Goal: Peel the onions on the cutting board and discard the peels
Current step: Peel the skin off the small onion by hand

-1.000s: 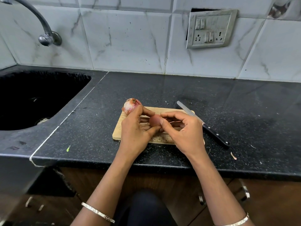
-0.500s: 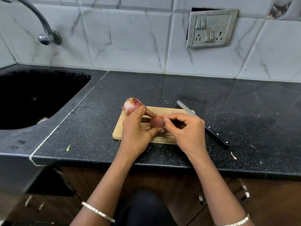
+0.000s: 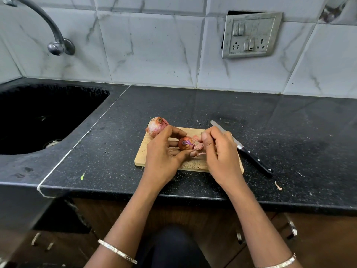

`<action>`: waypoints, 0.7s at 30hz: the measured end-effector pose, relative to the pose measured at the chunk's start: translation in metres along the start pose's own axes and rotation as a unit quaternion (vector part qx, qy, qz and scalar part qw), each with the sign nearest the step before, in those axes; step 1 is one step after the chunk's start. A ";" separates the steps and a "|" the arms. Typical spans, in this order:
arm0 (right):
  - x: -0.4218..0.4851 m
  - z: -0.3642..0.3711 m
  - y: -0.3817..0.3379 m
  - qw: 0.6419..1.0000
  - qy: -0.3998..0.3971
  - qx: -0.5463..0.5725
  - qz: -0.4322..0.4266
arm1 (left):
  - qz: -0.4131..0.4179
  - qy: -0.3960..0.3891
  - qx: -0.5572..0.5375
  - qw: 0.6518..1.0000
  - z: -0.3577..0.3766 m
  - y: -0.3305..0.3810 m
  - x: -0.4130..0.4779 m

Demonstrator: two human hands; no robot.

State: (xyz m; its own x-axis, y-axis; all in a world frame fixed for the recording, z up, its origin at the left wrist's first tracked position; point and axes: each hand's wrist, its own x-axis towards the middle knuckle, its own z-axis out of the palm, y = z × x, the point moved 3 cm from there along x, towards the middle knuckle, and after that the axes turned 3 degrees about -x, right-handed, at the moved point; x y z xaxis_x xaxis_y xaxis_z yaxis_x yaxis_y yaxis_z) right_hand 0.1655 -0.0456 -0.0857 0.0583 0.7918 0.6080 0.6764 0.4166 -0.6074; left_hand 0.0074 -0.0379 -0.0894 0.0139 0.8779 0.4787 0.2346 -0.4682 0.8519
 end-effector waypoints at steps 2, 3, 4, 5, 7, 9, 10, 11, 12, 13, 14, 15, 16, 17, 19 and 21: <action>0.000 0.000 0.001 1.000 -0.008 0.005 0.015 | 0.002 0.006 0.001 1.000 -0.001 0.000 0.000; 0.000 0.000 0.000 1.000 -0.008 0.007 0.013 | 0.002 0.010 0.000 1.000 -0.001 -0.001 0.000; 0.000 -0.001 -0.001 1.000 -0.008 0.015 0.009 | 0.002 0.015 -0.001 1.000 -0.002 -0.001 0.000; 0.000 -0.001 -0.003 1.000 -0.007 0.021 0.008 | 0.000 0.019 -0.002 1.000 -0.003 -0.002 0.000; -0.001 -0.003 -0.005 1.000 -0.003 0.027 0.004 | -0.005 0.023 -0.008 1.000 -0.003 -0.004 0.001; -0.001 -0.004 -0.004 1.000 0.006 0.028 -0.003 | -0.009 0.022 -0.014 1.000 -0.003 -0.005 0.000; 0.000 -0.004 -0.003 0.999 0.011 0.031 -0.004 | -0.008 0.022 -0.015 1.000 -0.003 -0.005 0.000; 0.000 -0.005 -0.002 0.999 0.015 0.035 -0.004 | -0.006 0.022 -0.015 1.000 -0.003 -0.005 0.000; 0.000 -0.005 -0.002 0.999 0.018 0.039 -0.004 | -0.003 0.021 -0.013 1.000 -0.003 -0.005 0.000; 0.000 -0.005 -0.002 0.999 0.019 0.040 -0.004 | 0.001 0.020 -0.012 1.000 -0.003 -0.004 0.000; 0.000 -0.004 -0.002 0.999 0.019 0.036 -0.004 | 0.006 0.019 -0.011 1.000 -0.003 -0.003 0.000; 0.000 -0.003 -0.003 0.999 0.017 0.028 -0.005 | 0.013 0.017 -0.009 1.000 -0.003 -0.002 0.000; -0.001 -0.001 -0.003 1.000 0.015 0.020 -0.003 | 0.017 0.014 -0.008 1.000 -0.003 -0.001 0.000; -0.001 0.000 -0.003 1.000 0.015 0.011 0.000 | 0.021 0.011 -0.005 1.000 -0.002 0.000 0.000; -0.001 0.000 -0.002 1.000 0.029 0.002 0.010 | 0.026 0.010 0.000 1.000 -0.002 0.001 0.000; 0.000 -0.002 -0.001 0.999 0.050 0.000 0.021 | 0.019 0.008 -0.009 1.000 -0.002 -0.001 0.001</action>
State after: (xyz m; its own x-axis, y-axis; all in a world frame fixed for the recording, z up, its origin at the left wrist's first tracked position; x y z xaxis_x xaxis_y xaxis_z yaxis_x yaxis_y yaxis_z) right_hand 0.1664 -0.0470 -0.0844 0.1585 0.7600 0.6303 0.6716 0.3850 -0.6331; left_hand 0.0052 -0.0370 -0.0897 0.0073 0.8576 0.5142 0.2172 -0.5033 0.8364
